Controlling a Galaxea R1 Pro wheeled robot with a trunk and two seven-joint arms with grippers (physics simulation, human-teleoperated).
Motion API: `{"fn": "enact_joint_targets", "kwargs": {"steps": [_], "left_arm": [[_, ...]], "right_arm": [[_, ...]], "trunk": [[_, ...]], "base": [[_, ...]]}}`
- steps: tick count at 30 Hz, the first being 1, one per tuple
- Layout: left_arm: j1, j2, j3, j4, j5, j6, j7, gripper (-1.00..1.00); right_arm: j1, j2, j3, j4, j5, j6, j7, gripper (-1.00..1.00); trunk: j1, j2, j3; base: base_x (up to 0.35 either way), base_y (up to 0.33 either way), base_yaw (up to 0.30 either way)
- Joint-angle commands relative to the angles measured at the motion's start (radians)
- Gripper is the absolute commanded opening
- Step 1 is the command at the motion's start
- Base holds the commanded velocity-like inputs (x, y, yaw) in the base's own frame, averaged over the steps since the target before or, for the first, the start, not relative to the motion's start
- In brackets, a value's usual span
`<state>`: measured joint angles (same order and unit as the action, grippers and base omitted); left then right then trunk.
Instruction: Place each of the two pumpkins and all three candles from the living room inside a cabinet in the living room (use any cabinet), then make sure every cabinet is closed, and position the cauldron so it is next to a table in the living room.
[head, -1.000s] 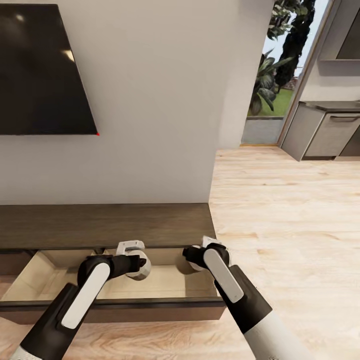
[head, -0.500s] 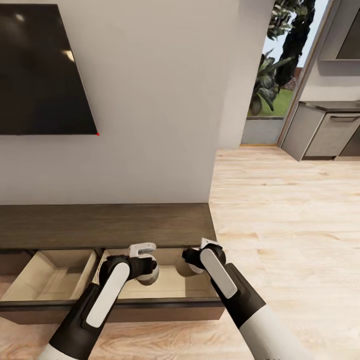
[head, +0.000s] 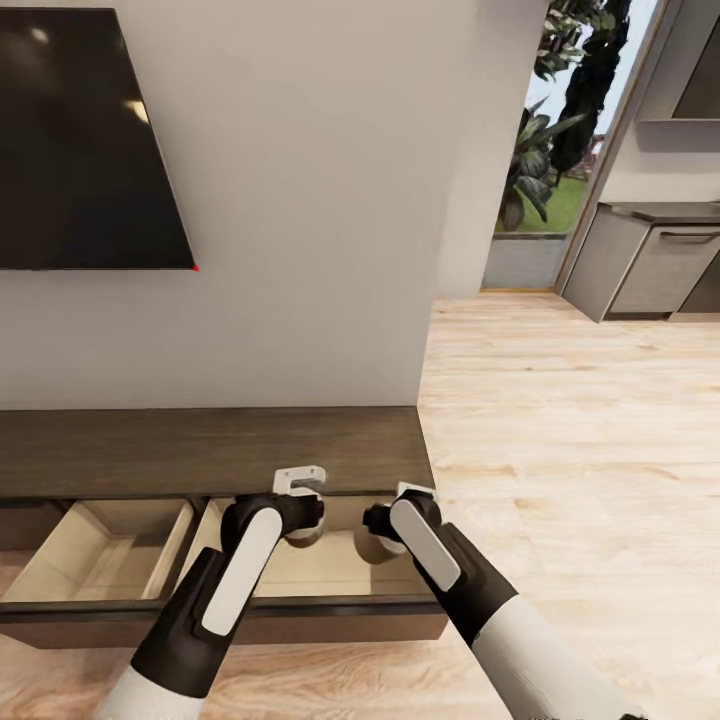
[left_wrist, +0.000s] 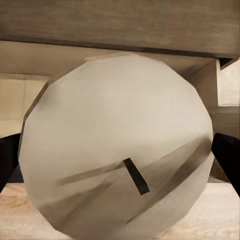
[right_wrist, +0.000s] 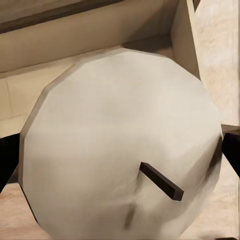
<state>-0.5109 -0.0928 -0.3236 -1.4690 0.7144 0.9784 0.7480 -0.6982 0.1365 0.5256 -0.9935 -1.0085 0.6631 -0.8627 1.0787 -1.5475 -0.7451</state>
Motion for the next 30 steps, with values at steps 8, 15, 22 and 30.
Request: {"fn": "enact_joint_targets", "kwargs": {"steps": [8, 15, 22, 30], "left_arm": [[-0.006, -0.001, -0.038, 0.020, 0.023, -0.003, 0.108, -1.00], [-0.006, -0.003, -0.037, 0.061, 0.027, -0.007, 0.112, -1.00], [-0.006, -0.003, 0.000, 0.068, 0.035, -0.008, 0.106, -1.00], [-0.006, -0.003, 0.010, 0.068, 0.057, -0.007, 0.102, -1.00]], "right_arm": [[-0.004, 0.000, 0.008, 0.015, -0.006, -0.002, -0.004, -1.00], [-0.004, -0.001, 0.011, 0.015, -0.005, -0.003, -0.005, -1.00], [-0.004, -0.001, 0.011, 0.016, -0.007, -0.003, -0.005, -1.00], [-0.004, -0.002, 0.013, 0.015, -0.005, -0.002, -0.004, -1.00]], "trunk": [[0.000, -0.001, -0.001], [0.000, -0.001, -0.001], [0.000, -0.001, -0.001], [0.000, -0.001, -0.001]], "base": [[0.000, 0.000, 0.000], [0.000, 0.000, 0.000], [0.000, 0.000, 0.000], [0.000, 0.000, 0.000]]}}
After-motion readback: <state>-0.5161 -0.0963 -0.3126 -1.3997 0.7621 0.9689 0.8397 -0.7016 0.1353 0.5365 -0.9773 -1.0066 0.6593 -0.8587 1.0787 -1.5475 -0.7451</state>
